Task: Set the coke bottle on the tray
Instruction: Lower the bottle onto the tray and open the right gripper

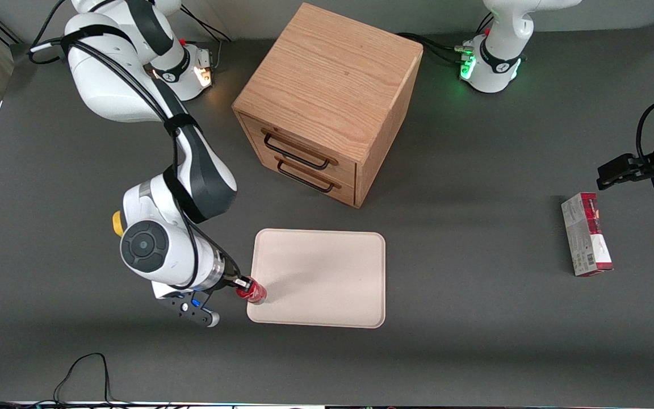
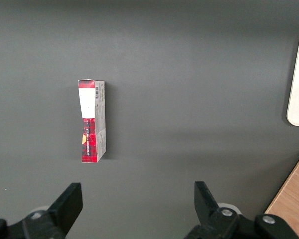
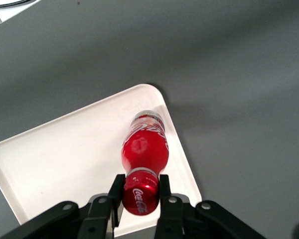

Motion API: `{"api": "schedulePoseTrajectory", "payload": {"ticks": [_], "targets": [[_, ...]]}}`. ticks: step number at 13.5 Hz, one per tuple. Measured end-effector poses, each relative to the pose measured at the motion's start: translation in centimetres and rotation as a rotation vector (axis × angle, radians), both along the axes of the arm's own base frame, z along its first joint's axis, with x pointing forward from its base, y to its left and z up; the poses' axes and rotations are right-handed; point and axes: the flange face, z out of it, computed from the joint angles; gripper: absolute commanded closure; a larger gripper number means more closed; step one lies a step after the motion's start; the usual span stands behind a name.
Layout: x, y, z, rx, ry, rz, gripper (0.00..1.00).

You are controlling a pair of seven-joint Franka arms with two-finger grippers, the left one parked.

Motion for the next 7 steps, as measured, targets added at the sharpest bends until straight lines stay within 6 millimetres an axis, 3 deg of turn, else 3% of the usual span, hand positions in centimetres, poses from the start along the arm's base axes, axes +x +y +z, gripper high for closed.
{"api": "schedulePoseTrajectory", "payload": {"ticks": [7], "targets": [[0.3, 0.5, -1.7, -0.017, -0.016, -0.005, 1.0]]}}
